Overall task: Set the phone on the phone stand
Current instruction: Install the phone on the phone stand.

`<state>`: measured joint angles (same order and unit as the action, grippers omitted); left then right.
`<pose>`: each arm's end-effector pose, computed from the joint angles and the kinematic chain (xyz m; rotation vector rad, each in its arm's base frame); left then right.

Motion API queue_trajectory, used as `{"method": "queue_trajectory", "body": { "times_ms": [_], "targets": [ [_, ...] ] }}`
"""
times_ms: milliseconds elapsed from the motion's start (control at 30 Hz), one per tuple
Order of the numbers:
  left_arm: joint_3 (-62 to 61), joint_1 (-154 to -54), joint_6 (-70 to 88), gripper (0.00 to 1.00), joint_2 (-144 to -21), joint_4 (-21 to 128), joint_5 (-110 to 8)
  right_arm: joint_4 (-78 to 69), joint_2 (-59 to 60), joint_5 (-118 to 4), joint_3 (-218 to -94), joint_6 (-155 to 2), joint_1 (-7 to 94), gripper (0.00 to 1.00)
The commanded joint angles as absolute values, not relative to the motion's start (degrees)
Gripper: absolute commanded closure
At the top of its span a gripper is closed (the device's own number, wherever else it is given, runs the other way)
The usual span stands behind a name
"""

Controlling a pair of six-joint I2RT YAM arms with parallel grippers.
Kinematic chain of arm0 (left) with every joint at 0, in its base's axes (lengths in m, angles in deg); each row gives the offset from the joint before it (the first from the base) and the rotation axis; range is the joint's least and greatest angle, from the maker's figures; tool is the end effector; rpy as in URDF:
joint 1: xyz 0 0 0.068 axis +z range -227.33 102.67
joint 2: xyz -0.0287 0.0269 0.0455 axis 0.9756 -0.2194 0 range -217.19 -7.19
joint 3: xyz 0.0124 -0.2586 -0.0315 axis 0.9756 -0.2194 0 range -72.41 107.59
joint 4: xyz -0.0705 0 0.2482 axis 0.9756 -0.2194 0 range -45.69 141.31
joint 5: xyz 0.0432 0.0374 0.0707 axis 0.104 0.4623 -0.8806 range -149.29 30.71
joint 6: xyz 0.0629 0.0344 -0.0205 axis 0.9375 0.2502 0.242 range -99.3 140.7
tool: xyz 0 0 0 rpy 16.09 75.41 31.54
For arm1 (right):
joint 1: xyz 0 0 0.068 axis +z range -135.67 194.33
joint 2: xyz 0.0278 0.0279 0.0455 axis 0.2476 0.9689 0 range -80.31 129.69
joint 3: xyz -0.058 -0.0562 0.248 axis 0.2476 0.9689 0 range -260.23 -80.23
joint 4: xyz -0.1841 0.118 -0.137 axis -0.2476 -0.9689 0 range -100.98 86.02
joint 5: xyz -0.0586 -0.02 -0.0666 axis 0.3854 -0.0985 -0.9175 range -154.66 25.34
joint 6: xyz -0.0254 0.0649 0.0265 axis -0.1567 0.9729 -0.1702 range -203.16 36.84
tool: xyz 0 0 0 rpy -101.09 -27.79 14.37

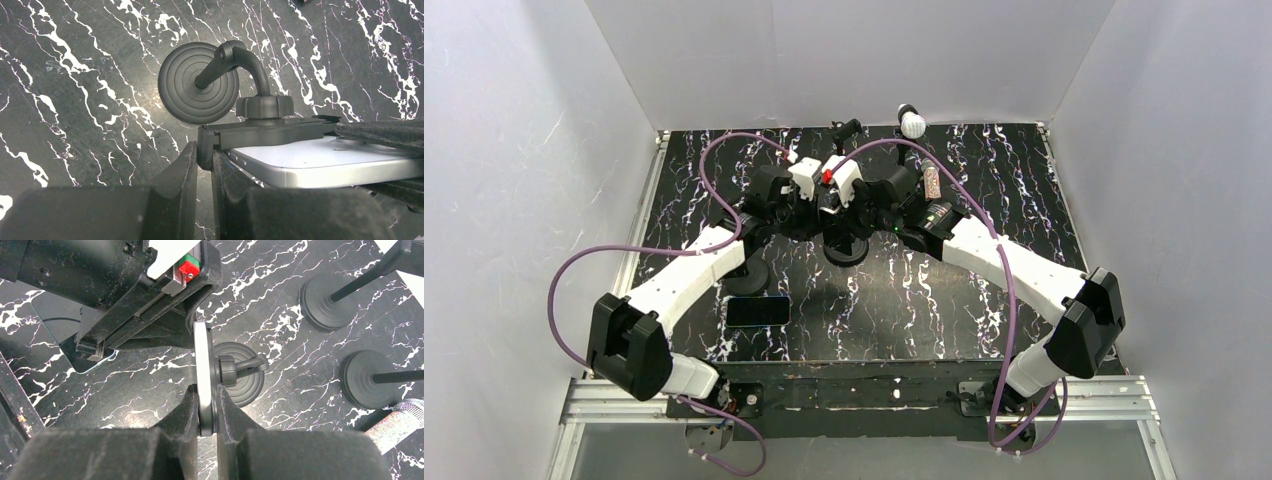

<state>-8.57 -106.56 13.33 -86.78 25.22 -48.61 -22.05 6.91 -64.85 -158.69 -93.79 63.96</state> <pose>0.2770 -0.1684 0.2628 0.5407 2.2835 -0.5370 0.2447 0.2875 0.3257 -1.0349 1.7875 0.4206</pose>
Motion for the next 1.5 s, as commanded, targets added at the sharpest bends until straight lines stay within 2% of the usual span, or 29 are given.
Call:
{"method": "queue_trajectory", "body": {
  "times_ms": [0,433,600,667,733,1100,1433,1467],
  "targets": [
    [-10.48,-107.30,9.89,1.00,-81.68,20.18,-38.34,-22.99,8.74,-81.32,-158.35,-94.90,60.12,0.99],
    [-12.49,-107.30,9.99,0.71,-79.10,22.71,-36.60,-21.48,7.11,-76.94,-158.37,-93.48,60.05,0.99],
    [-13.40,-107.34,9.98,0.49,-77.34,23.33,-36.32,-21.39,7.42,-75.14,-158.93,-93.16,60.04,0.99],
    [-14.05,-107.30,10.57,0.36,-76.00,23.48,-35.74,-21.06,7.57,-75.23,-158.96,-92.98,60.04,0.99],
    [-14.89,-107.30,10.59,0.31,-74.35,24.12,-35.70,-20.63,7.82,-76.18,-158.89,-92.42,59.97,0.99],
    [-16.52,-107.13,8.65,0.32,-72.09,23.11,-38.16,-17.61,5.54,-77.41,-155.64,-90.54,58.58,0.99],
    [-14.88,-107.04,9.51,0.27,-72.13,22.11,-40.04,-17.22,4.75,-75.63,-154.80,-88.76,58.08,0.99],
    [-14.70,-107.03,9.69,0.26,-72.02,21.93,-40.20,-17.17,4.50,-75.09,-154.65,-88.33,57.87,0.96]
  ]
}}
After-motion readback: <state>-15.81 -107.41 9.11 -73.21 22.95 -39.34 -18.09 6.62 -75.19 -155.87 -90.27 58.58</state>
